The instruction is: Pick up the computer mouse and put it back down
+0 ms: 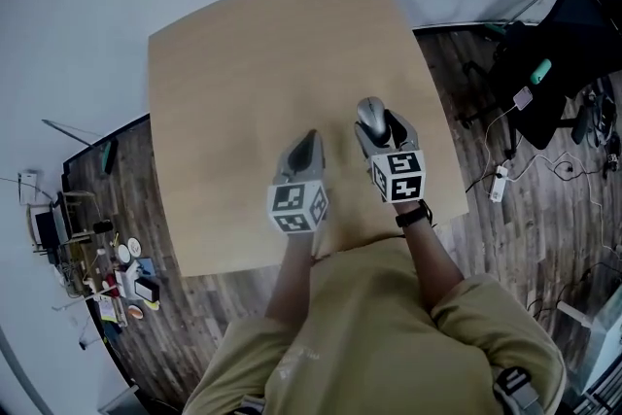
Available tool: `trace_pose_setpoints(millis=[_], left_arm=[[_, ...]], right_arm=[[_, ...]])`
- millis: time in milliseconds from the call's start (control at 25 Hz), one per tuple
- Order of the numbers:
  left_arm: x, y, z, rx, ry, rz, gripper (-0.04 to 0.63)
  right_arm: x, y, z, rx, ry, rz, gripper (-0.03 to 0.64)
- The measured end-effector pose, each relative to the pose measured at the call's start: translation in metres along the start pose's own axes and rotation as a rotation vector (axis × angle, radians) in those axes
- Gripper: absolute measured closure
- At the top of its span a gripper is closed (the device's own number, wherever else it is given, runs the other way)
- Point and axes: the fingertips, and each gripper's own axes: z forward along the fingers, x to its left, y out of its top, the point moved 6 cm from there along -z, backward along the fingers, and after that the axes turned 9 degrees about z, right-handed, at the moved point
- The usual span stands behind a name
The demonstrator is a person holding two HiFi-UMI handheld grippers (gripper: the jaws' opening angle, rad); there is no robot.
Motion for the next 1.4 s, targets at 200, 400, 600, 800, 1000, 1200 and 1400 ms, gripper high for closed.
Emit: trace_pose_setpoints(millis=[200,400,600,800,1000,1200,1400], left_arm=[[-0.011,0.050,-0.031,-0.135,0.013,0.068,0.594],[-0.027,0.090,-0.071,-0.260,0.021,0.120,0.594],[-0.038,0.109,-0.095,-0.314,0.037,0.150,0.602],[-0.056,0.113,-0.087,-0.343,-0.011,0.139,0.601],[-0.068,0.110,-0.069,-0.329,-0.072,0.127,0.601],[-0.089,0.094,-0.036,-0.279,-0.153,0.104,0.601],[-0.109,0.070,-0.005,-0.198,-0.223,0.093,0.601]], right_arm=[[0.035,0.058,-0.063,-0.225,0.044,-0.055,0.320],[0.067,0.090,-0.125,-0.395,0.075,-0.088,0.320],[0.088,0.102,-0.162,-0.477,0.106,-0.120,0.320],[0.078,0.103,-0.174,-0.481,0.090,-0.121,0.321],[0.055,0.096,-0.171,-0.435,0.032,-0.093,0.320],[0.009,0.078,-0.153,-0.283,-0.024,-0.105,0.319],[-0.043,0.027,-0.134,-0.101,-0.108,-0.064,0.319]])
